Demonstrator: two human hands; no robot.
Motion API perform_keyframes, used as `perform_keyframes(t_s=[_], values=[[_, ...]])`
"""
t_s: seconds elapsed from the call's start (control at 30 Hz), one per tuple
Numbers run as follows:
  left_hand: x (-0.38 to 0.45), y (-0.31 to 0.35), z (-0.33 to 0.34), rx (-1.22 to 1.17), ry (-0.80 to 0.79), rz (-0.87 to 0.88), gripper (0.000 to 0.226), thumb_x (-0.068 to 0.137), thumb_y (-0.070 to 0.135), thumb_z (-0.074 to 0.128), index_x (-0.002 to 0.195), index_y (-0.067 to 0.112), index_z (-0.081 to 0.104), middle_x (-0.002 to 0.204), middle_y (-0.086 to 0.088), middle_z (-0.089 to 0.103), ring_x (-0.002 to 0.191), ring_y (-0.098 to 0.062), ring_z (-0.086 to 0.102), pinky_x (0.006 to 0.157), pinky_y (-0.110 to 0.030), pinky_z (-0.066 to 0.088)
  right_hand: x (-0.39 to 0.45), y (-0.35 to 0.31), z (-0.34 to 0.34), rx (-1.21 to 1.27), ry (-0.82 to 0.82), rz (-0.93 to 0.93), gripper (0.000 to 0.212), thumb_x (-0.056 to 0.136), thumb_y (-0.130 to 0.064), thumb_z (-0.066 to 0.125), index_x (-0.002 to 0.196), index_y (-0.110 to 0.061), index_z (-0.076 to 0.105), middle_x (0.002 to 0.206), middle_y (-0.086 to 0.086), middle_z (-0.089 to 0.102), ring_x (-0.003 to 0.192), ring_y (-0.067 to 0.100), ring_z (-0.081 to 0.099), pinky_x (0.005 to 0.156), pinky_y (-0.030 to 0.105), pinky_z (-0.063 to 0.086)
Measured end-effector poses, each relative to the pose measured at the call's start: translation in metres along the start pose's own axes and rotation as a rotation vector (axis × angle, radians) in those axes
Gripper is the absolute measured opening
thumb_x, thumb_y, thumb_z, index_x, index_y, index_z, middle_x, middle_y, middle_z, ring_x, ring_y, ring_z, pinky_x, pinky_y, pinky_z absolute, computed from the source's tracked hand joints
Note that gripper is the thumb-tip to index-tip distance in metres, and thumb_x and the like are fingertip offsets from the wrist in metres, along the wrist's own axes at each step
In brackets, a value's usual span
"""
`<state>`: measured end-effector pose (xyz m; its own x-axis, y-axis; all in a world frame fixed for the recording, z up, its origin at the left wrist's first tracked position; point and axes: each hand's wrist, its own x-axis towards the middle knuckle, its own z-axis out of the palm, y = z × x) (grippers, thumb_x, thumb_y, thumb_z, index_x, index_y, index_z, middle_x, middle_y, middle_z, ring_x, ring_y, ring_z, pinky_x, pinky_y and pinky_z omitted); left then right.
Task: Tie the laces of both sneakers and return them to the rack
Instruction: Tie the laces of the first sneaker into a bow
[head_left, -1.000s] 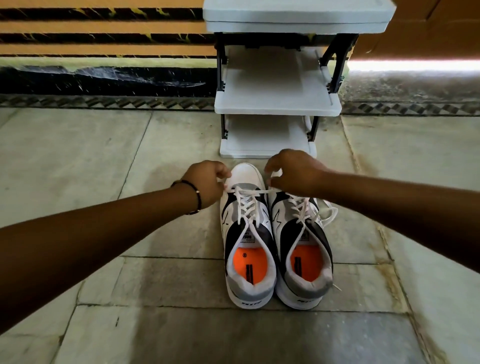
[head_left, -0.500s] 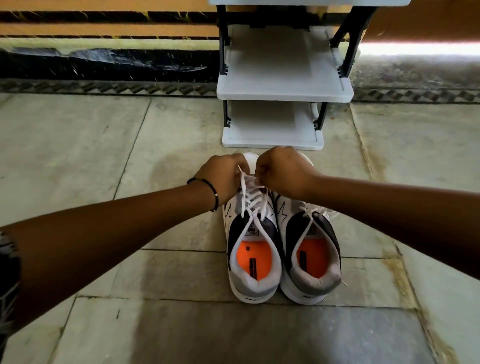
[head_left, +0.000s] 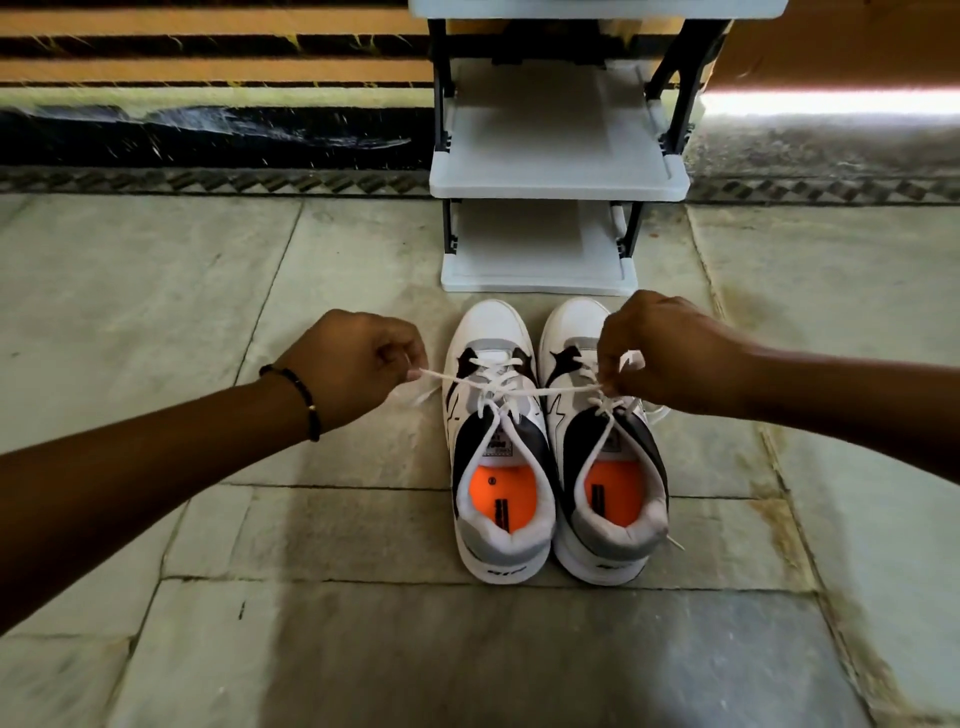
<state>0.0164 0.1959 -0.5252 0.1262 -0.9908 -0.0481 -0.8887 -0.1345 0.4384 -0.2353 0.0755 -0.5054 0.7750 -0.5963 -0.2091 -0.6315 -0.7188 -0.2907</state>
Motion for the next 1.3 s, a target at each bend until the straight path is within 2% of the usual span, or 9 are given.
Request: perform_keyframes(t_s=[0.13,0.23,0.37,0.57,0.67,0.83,0.9,1.17,1.3], values=[[-0.008,-0.013,0.006,0.025,-0.039,-0.076,0.007,0.080,0.015,0.064,0.077,0.021,0.068,0.072,0.000,0.068,0.071,-0.016,0.060,0.067,-0.028,0.049,-0.004,0.010,0.003,-0.033,-0.071,0.080,0.027,0.076,-0.026,0.068,0.061,-0.041,0.053,0.096,-0.005,0.065,0.101,0.014,0.049,0.085,0.032,0.039],[-0.009,-0.010,0.017,-0.078,-0.059,-0.155,0.007,0.080,0.018,0.065,0.086,0.021,0.064,0.070,0.010,0.059,0.067,-0.008,0.053,0.060,-0.014,0.037,0.000,0.004,0.002,-0.012,-0.145,0.136,0.009,0.079,-0.034,0.068,0.087,-0.032,0.067,0.105,-0.008,0.065,0.110,0.016,0.047,0.088,0.036,0.036],[-0.004,0.010,0.029,-0.179,-0.215,-0.094,0.028,0.083,0.024,0.063,0.110,0.022,0.059,0.088,0.000,0.068,0.087,-0.014,0.061,0.068,-0.007,0.036,0.007,-0.031,0.009,-0.063,-0.168,0.028,0.045,0.077,-0.046,0.065,0.119,-0.029,0.060,0.122,-0.007,0.063,0.122,0.019,0.044,0.099,0.039,0.032],[-0.003,0.031,0.043,-0.108,-0.218,-0.047,0.019,0.085,0.017,0.060,0.103,0.016,0.062,0.084,-0.003,0.067,0.087,-0.020,0.063,0.076,-0.024,0.045,0.011,-0.058,0.045,0.068,-0.067,0.022,0.020,0.079,-0.028,0.066,0.089,-0.011,0.068,0.093,0.009,0.070,0.090,0.027,0.063,0.075,0.034,0.050],[-0.003,0.032,0.045,-0.067,-0.180,-0.056,0.019,0.086,0.014,0.055,0.104,0.014,0.062,0.097,-0.008,0.069,0.088,-0.022,0.062,0.082,-0.031,0.050,0.012,-0.054,0.043,0.156,0.000,0.053,0.012,0.079,-0.016,0.062,0.084,-0.010,0.071,0.086,0.008,0.072,0.087,0.027,0.064,0.073,0.035,0.052],[-0.002,0.033,0.041,-0.025,-0.188,0.011,0.022,0.084,0.017,0.052,0.101,0.017,0.066,0.082,0.004,0.061,0.080,-0.016,0.058,0.073,-0.025,0.043,0.013,-0.050,0.029,0.254,0.049,0.081,0.009,0.081,-0.017,0.065,0.085,-0.014,0.072,0.064,-0.013,0.052,0.072,0.012,0.052,0.048,0.002,0.034],[-0.002,0.033,0.040,-0.096,-0.178,-0.016,0.016,0.083,0.020,0.058,0.096,0.017,0.067,0.085,0.003,0.065,0.083,-0.014,0.060,0.073,-0.024,0.045,0.012,-0.052,0.028,0.263,0.039,0.081,0.010,0.081,-0.017,0.064,0.086,-0.014,0.072,0.062,-0.018,0.048,0.069,0.009,0.049,0.048,-0.004,0.032],[-0.010,0.033,0.053,-0.586,-0.190,-0.378,0.018,0.075,0.022,0.073,0.086,0.010,0.064,0.067,0.005,0.058,0.063,-0.005,0.055,0.041,-0.006,0.041,0.009,-0.054,0.037,0.388,-0.022,0.080,0.010,0.082,-0.015,0.064,0.087,-0.010,0.071,0.065,-0.012,0.056,0.068,0.005,0.053,0.058,0.010,0.037],[-0.013,0.029,0.055,-0.588,-0.225,-0.431,0.018,0.074,0.019,0.074,0.086,0.011,0.063,0.070,0.000,0.060,0.066,-0.010,0.055,0.049,-0.013,0.044,0.010,-0.053,0.038,0.405,-0.032,0.094,0.010,0.081,-0.013,0.065,0.086,-0.010,0.073,0.061,-0.017,0.054,0.062,-0.001,0.051,0.057,0.011,0.039]])
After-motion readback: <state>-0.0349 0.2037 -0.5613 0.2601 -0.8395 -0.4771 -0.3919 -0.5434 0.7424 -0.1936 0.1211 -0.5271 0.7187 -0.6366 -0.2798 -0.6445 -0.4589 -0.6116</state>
